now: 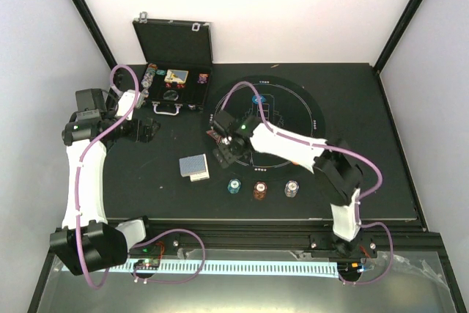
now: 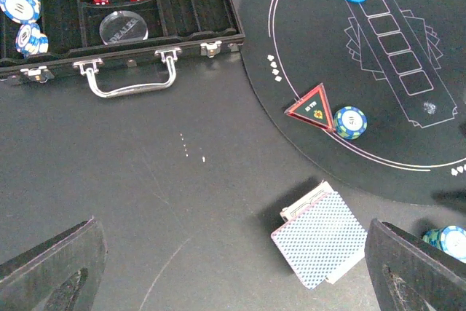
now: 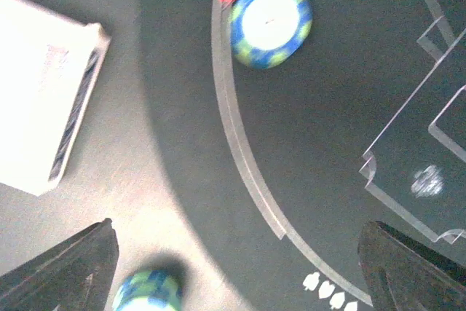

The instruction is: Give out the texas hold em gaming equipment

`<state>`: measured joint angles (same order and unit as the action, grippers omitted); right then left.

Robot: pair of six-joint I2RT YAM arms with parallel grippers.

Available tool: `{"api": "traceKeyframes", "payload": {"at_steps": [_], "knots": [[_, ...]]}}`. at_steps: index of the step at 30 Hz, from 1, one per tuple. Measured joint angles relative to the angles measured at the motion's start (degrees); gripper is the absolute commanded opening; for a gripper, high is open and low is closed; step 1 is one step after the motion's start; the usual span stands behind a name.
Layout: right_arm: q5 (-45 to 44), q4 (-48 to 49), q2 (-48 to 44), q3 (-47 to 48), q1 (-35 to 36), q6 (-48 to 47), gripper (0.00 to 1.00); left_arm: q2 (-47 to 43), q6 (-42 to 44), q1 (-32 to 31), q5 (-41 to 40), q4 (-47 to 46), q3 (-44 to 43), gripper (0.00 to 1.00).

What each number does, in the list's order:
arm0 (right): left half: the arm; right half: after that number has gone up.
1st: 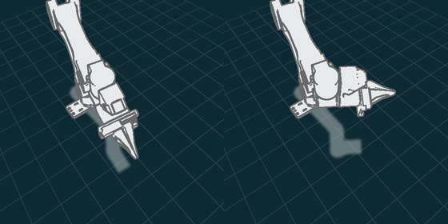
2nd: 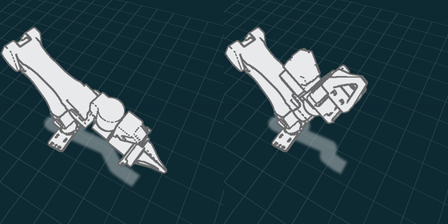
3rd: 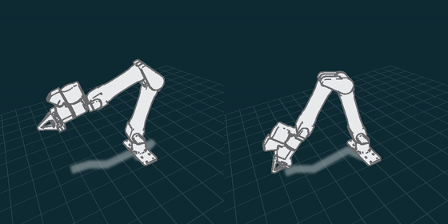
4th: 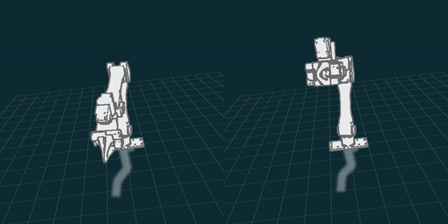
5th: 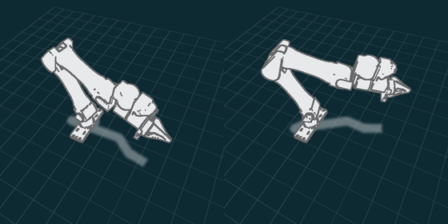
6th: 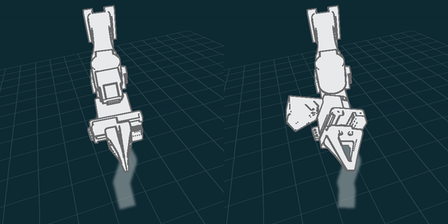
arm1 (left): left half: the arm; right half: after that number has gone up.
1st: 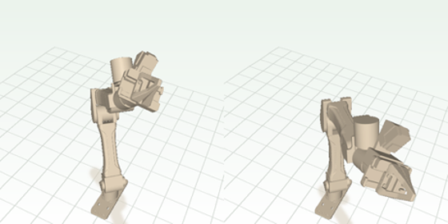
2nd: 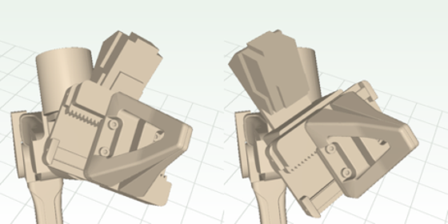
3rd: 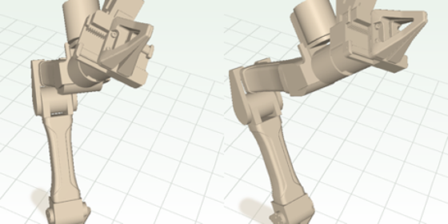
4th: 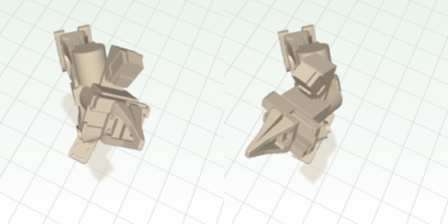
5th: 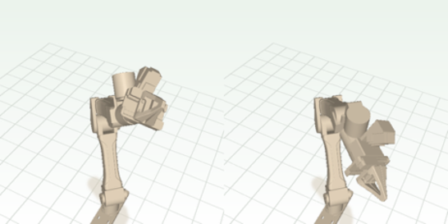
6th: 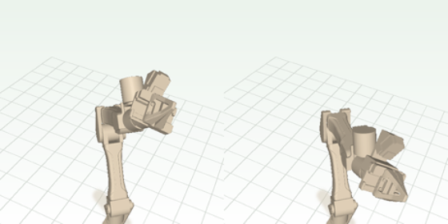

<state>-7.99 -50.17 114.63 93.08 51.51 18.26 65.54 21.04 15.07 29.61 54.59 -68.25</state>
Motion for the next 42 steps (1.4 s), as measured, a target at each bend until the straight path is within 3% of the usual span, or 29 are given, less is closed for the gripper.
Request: {"api": "traceKeyframes", "payload": {"at_steps": [4,9,18,31,42], "knots": [[1.11,3.32,-7.30,-10.60,5.27,1.95,0.99,-0.09,0.00,0.02,0.50,0.02,-0.20,0.99],[2.47,4.79,-8.04,-18.05,8.31,3.78,0.99,-0.26,0.02,0.02,0.68,-0.02,-0.42,0.99],[3.04,6.60,-7.43,-18.75,9.88,4.92,0.93,-0.33,0.11,0.04,0.70,0.02,-0.94,0.99],[4.09,7.87,-5.66,-18.75,9.88,4.96,0.68,-0.33,0.44,0.11,0.68,0.04,-0.98,0.99],[4.31,8.28,-5.66,-18.75,9.88,5.07,0.55,-0.33,0.44,0.13,0.68,0.04,-1.01,0.99]]}}
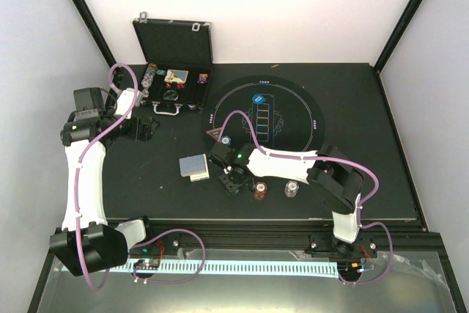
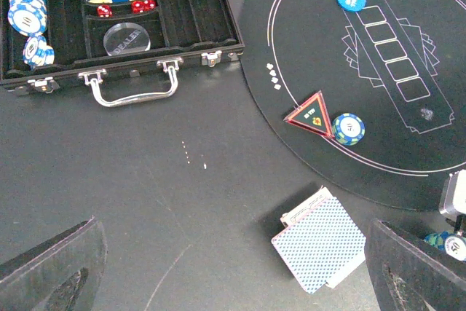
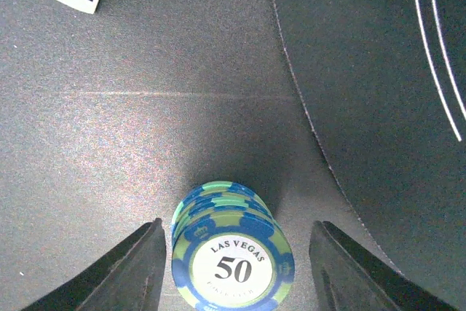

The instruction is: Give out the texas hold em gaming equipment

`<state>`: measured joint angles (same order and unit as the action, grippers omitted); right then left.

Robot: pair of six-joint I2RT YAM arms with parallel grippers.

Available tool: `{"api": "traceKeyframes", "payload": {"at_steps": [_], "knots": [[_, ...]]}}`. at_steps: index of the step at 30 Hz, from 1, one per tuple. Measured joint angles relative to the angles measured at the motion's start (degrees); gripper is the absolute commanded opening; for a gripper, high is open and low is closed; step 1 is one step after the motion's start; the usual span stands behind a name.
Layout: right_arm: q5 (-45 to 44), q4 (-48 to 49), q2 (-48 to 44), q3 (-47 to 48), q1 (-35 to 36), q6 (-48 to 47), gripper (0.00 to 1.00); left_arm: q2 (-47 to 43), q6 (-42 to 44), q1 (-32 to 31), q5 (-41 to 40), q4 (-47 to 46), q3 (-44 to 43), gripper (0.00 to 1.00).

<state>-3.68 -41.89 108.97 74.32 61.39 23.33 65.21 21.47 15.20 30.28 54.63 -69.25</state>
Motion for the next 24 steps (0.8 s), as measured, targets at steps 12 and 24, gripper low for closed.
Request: {"api": "traceKeyframes", "payload": {"at_steps": [12,24], "knots": [[0.04,0.00,0.09,0.00,0.00,0.00,0.55,0.00,0.04,0.00,0.00,0.20,-0.37,0.99],[0.24,0.00,0.48,0.00,0.04,-0.11,0.51,-0.02,0.44,0.00,0.00,0.24,-1.07,0.99]]}}
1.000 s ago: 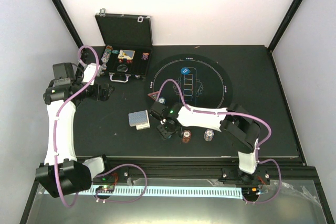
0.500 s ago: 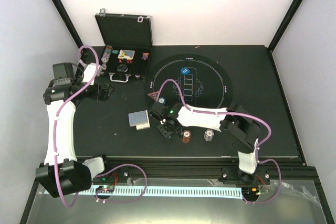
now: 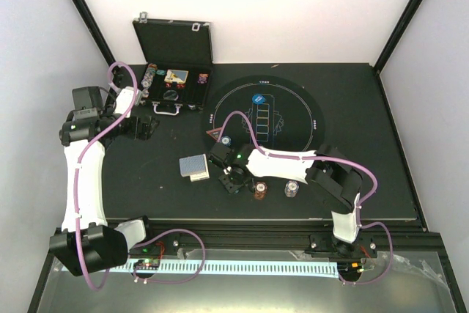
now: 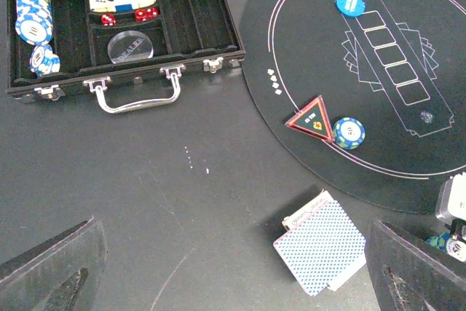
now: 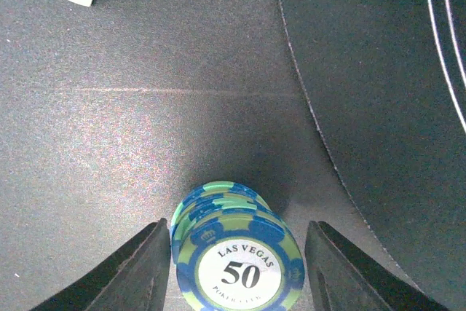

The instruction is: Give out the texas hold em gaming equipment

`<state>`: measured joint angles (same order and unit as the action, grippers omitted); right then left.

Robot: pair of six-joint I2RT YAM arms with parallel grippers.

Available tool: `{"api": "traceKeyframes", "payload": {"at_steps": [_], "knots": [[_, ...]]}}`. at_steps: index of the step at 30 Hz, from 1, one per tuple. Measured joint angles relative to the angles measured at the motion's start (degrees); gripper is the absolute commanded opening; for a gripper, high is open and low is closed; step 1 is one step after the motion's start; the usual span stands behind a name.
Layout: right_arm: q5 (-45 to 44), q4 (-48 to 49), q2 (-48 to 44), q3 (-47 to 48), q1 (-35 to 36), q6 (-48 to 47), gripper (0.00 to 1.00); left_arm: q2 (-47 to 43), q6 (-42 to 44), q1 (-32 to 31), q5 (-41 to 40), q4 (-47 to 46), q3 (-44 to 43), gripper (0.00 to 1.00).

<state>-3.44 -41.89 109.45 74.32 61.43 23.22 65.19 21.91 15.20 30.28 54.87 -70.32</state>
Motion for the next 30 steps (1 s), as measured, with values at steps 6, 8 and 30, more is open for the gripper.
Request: {"api": "traceKeyframes", "payload": {"at_steps": [6,8,30], "knots": [[0.24,0.02,0.02,0.00,0.00,0.00,0.37,0.00,0.02,0.00,0.00,0.00,0.00,0.99],[0.26,0.09,0.00,0.00,0.00,0.28,0.34,0.00,0.00,0.00,0.00,0.00,0.00,0.99],[-1.42,-5.73,-1.88,6.29,-3.37,-1.97,0.23,0.00,0.02,0.00,-0.02,0.02,-0.04,0.99]]}}
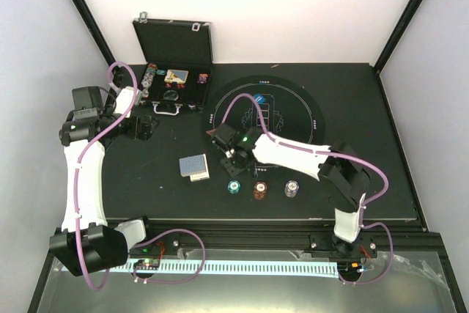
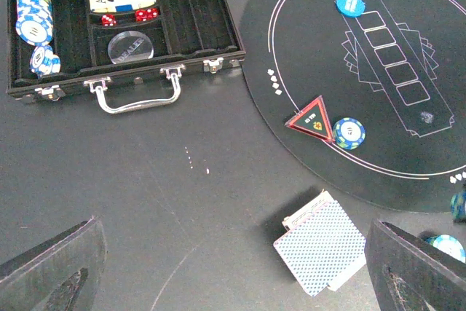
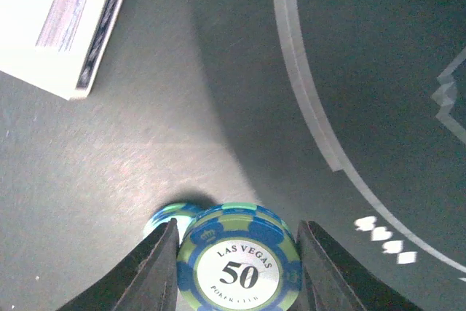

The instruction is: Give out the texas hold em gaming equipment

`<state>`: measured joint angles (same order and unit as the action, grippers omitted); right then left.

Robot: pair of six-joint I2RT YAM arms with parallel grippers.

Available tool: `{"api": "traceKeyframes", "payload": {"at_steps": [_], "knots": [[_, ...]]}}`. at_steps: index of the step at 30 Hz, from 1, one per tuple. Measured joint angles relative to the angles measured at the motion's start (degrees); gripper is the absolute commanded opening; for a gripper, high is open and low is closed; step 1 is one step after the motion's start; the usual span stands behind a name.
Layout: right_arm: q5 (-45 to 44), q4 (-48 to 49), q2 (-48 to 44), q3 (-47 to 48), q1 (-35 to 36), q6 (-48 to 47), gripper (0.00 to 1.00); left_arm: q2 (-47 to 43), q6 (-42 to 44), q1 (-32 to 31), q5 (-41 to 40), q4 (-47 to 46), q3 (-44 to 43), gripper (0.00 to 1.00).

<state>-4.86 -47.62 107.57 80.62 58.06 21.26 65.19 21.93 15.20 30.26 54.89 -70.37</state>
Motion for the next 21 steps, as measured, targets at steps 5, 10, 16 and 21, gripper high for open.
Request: {"api": "traceKeyframes", "payload": {"at_steps": [5,10,16,21], "knots": [[-1.14,-1.97,-1.25,4.52,-8.04,-1.99,0.23,0.00,0.00,0.00,0.00,0.02,-0.02,0.99],[-2.69,-3.28,0.17,13.38,-20.11,-3.43,0.23,0.04,-0.02,0.00,0.04,0.13,-0.57,0.99],[-4.39,-4.81,13.09,31.76,-30.10,-3.63,0.23,0.09,-0.02,0.00,0.48,0.37,-0.72,0.99],[-4.37,-7.78,27.15,47.50,-34.01,-3.61,0.24,0.28,-0.02,0.00,1.05,0.37,-0.72,0.99]]}}
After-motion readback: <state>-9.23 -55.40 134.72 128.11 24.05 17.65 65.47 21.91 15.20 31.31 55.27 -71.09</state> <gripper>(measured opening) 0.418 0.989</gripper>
